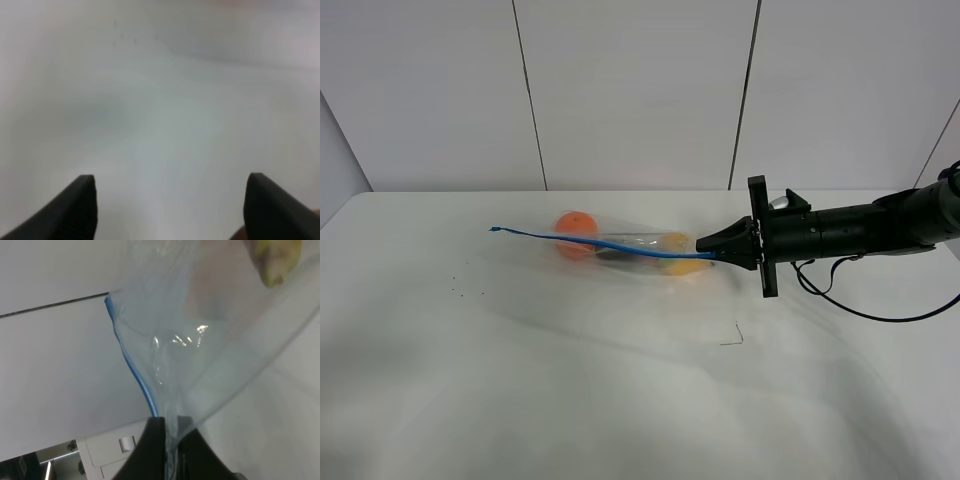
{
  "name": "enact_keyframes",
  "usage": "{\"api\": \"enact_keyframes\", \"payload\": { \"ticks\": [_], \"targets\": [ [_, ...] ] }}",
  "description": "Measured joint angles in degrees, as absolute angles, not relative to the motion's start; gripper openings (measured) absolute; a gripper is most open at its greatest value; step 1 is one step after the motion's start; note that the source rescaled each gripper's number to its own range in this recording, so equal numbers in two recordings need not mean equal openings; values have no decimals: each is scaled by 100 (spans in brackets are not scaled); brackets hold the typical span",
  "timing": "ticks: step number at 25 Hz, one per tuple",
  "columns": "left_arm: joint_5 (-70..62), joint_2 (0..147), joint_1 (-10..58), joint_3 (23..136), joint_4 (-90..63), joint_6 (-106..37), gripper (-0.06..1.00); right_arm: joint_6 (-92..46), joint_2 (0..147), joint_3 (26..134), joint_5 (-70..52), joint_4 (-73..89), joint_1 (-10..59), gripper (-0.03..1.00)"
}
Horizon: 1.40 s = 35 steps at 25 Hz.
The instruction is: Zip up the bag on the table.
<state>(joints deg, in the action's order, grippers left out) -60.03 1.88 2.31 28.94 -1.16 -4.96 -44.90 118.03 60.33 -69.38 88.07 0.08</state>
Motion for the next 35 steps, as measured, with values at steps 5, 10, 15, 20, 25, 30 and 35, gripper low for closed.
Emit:
{"api": "enact_keyframes", "payload": {
  "ticks": [5, 10, 15, 20, 25, 30, 35],
  "targets": [
    [-6024, -27, 231, 2879, -129, -496, 88, -4490, 11803, 6033, -6938, 8801, 8, 0],
    [-6025, -33, 231, 2868, -130, -496, 88, -4468, 11803, 6033, -6938, 8649, 8, 27],
    [-6025, -33, 231, 2868, -135, -463, 88, -4344, 11790, 6033, -6938, 8434, -73, 92],
    [-6025, -33, 231, 2868, -135, -457, 88, -3894, 11622, 6225, -6836, 7562, -637, 100],
    [-6025, -33, 231, 2868, -135, -457, 88, -2489, 11171, 7227, -6605, 4673, -686, 100],
    [-6025, -33, 231, 2868, -135, -457, 88, -1042, 10800, 8227, -6545, 1772, -468, 100],
    [-6025, -33, 231, 2868, -135, -457, 88, -399, 10637, 8352, -6921, 458, -414, 100]
  ]
}}
